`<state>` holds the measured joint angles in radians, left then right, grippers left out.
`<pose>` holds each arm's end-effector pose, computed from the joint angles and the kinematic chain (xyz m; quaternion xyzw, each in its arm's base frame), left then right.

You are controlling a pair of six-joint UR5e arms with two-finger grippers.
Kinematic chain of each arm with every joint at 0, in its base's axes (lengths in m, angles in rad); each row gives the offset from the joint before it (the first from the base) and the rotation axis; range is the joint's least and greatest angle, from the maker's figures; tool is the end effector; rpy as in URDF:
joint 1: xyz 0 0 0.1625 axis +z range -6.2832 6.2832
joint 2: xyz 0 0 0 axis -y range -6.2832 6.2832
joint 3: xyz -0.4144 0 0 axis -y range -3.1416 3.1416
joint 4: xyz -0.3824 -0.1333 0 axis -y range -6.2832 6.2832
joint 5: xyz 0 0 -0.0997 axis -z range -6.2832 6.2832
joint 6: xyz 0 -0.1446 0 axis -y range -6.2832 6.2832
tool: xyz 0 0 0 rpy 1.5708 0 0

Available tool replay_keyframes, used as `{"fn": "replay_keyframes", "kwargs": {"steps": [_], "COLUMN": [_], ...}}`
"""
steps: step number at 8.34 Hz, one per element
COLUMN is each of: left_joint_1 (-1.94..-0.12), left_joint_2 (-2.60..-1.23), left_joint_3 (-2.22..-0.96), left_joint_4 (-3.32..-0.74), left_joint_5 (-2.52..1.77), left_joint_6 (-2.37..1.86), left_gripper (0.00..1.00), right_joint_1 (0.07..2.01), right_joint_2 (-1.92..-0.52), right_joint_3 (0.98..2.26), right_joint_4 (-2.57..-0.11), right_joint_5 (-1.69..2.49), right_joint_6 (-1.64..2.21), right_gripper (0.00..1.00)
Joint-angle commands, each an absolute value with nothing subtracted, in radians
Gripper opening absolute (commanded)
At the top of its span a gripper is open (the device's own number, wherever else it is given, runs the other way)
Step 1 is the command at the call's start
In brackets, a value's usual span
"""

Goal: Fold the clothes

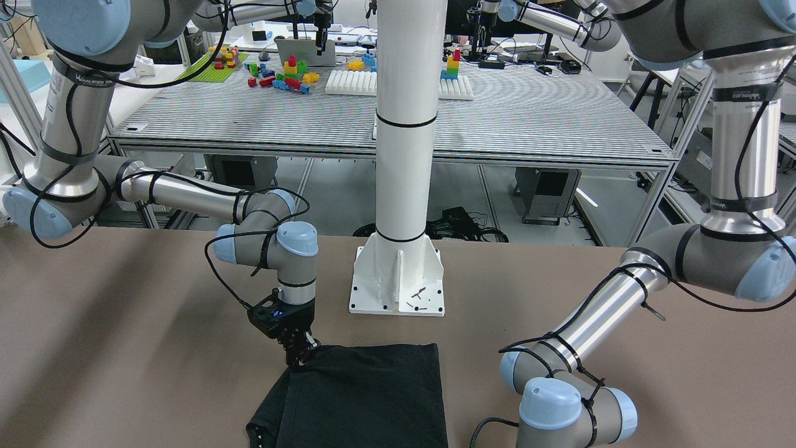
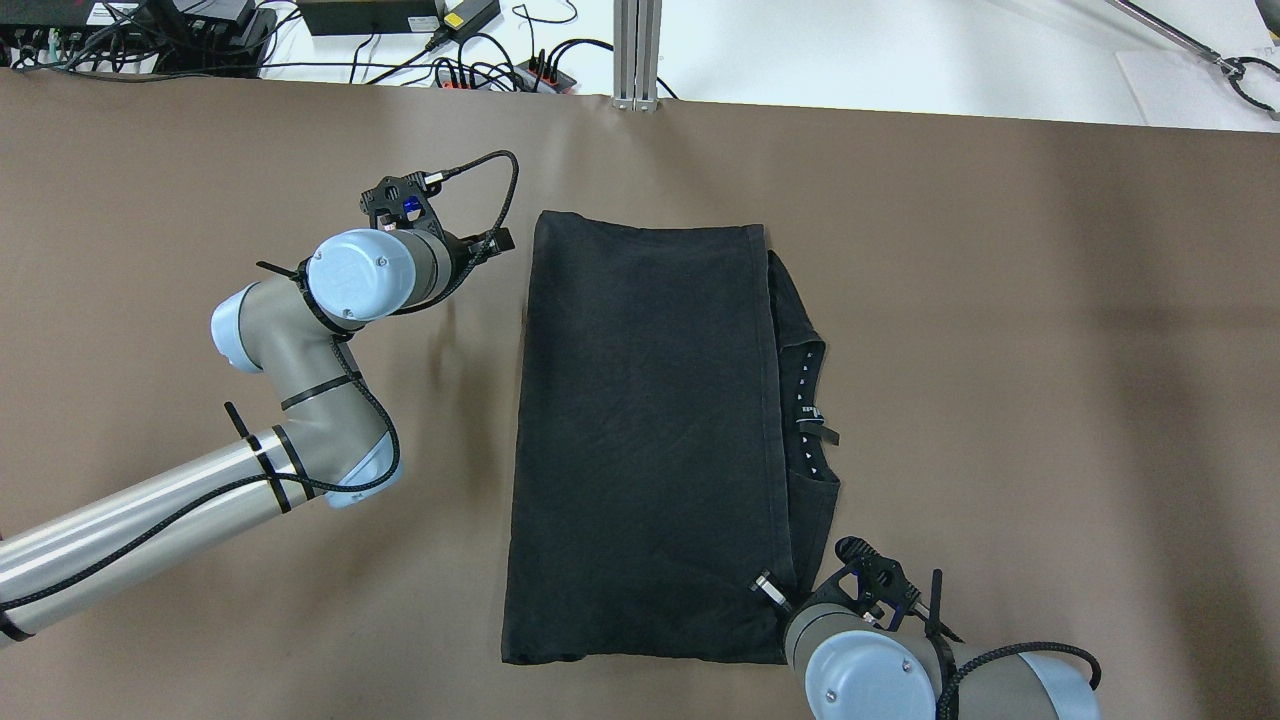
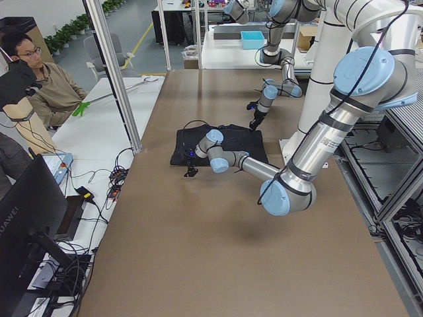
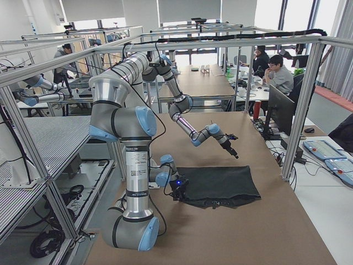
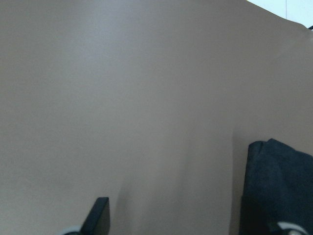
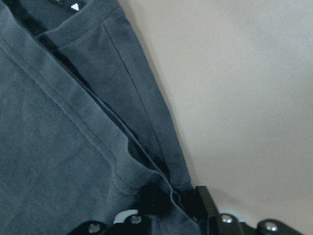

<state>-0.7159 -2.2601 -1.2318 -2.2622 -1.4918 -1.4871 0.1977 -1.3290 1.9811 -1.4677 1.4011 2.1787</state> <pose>0.5067 -0.6326 0.3377 0.2251 0.4447 -0.2881 0.8177 -0.5313 -0.2673 0.3682 0.0023 -0.3757 0.3918 0.8398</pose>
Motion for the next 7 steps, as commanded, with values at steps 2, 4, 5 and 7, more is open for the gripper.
{"fn": "replay_keyframes", "kwargs": {"steps": [2, 4, 5, 7], "left_joint_1": [-0.712, -0.71, -0.71, -0.71], "left_joint_2": [-2.258, -2.258, -2.258, -2.26], "left_joint_3": [-1.23, -1.232, -1.232, -1.239], "left_joint_4": [-2.261, -2.261, -2.261, -2.261], "left_joint_5": [-1.485, -1.485, -1.485, -1.485], "left_joint_6": [-1.486, -1.488, -1.488, -1.488], "left_gripper": [0.94, 0.94, 0.94, 0.94], "right_joint_1": [0.198, 0.199, 0.202, 0.204], "right_joint_2": [-1.328, -1.324, -1.321, -1.324], "right_joint_3": [1.974, 1.98, 1.982, 2.05], "right_joint_4": [-1.466, -1.466, -1.468, -1.48], "right_joint_5": [1.402, 1.404, 1.404, 1.417], "right_joint_6": [2.18, 2.18, 2.18, 2.18], "right_gripper": [0.0, 0.0, 0.0, 0.0]}}
